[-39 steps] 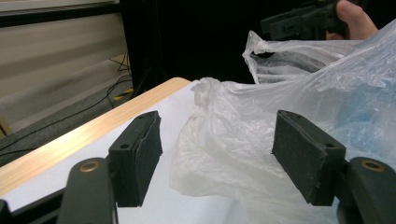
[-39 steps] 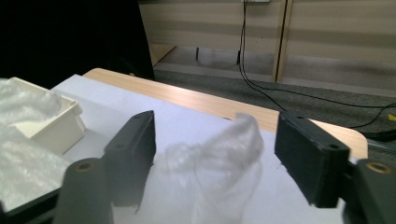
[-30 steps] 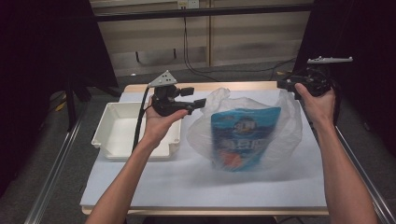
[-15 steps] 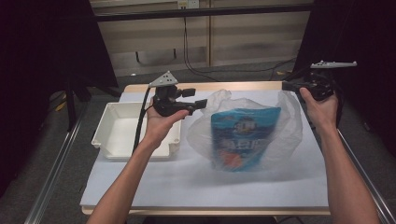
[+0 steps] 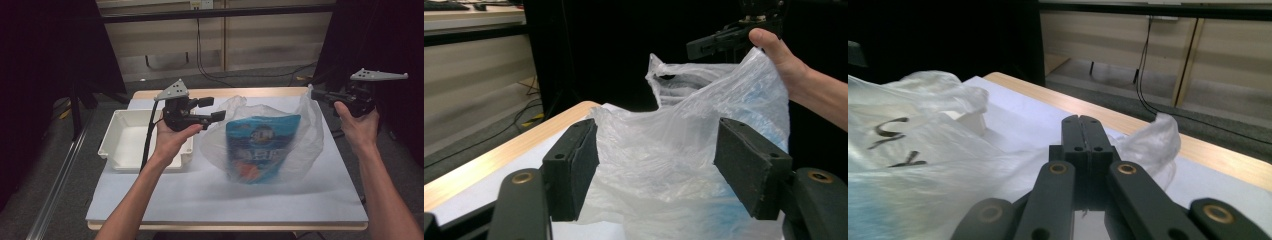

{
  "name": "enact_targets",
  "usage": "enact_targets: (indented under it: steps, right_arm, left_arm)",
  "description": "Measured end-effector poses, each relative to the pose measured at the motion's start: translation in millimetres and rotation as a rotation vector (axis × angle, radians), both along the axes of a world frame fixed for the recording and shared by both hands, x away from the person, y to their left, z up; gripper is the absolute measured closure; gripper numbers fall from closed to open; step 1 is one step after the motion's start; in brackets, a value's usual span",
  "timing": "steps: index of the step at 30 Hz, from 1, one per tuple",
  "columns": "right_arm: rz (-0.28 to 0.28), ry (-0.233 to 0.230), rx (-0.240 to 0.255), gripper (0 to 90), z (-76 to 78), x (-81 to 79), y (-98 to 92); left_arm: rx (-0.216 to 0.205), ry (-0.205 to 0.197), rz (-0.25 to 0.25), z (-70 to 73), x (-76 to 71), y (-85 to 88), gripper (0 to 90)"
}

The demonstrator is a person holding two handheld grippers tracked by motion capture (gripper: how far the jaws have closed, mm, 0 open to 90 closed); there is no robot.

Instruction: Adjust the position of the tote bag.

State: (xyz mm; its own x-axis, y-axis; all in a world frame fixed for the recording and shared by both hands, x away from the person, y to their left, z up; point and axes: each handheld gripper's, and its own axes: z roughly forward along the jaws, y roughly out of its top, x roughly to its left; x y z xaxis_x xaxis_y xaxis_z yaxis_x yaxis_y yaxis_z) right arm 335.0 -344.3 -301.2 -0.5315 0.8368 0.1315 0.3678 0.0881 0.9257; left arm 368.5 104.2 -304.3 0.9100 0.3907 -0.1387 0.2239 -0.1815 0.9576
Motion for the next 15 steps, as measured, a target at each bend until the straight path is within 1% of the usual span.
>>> enact_targets:
  steps: [1, 2, 3, 4, 6, 7, 8, 10, 11, 13, 14, 15]
  right_arm:
    - [-0.001, -0.005, 0.002, 90.0, 1.8, -1.3, 0.3]
    - [-0.003, -0.003, 0.002, 90.0, 2.6, -2.0, 0.7]
    - [0.003, -0.001, -0.003, 90.0, 2.7, -2.2, 1.2]
    - [0.01, 0.002, -0.009, 90.0, 2.3, -2.6, 1.6]
    - [0.005, -0.007, -0.006, 90.0, 1.0, -3.4, 2.6]
    - [0.009, -0.012, 0.002, 88.4, 0.2, -3.3, 2.7]
    - [0.013, -0.015, 0.003, 87.0, -0.6, -2.8, 2.9]
    - [0.018, -0.012, -0.006, 86.9, -1.8, -1.6, 5.6]
    - [0.02, -0.011, -0.01, 86.1, -2.1, -1.2, 7.7]
    - [0.029, -0.014, -0.021, 85.4, -2.6, 0.1, 10.7]
    - [0.029, -0.011, -0.024, 84.9, -2.5, 0.2, 11.9]
    - [0.03, -0.013, -0.023, 84.5, -2.4, 0.6, 12.5]
  left_arm:
    - [0.006, 0.007, 0.011, -1.5, 4.0, 0.5, 33.4]
    - [-0.003, 0.026, 0.022, -4.0, 8.7, 1.1, 33.4]
    - [0.012, 0.044, 0.04, -6.8, 14.5, 1.6, 33.7]
    - [0.024, 0.062, 0.047, -9.9, 21.2, 1.8, 33.5]
    - [0.031, 0.1, 0.063, -15.6, 34.4, 1.5, 32.6]
    - [0.019, 0.125, 0.069, -17.2, 40.8, 1.0, 30.9]
    - [0.017, 0.133, 0.075, -17.6, 46.0, 0.7, 29.0]
    - [0.006, 0.15, 0.063, -17.6, 54.5, -3.0, 27.0]
    - [-0.003, 0.168, 0.044, -17.3, 57.0, -6.3, 25.1]
    - [0.012, 0.175, 0.023, -16.7, 58.7, -14.5, 25.3]
    - [0.02, 0.179, -0.002, -16.9, 58.8, -18.9, 26.7]
    - [0.03, 0.179, -0.024, -17.4, 58.2, -23.4, 30.5]
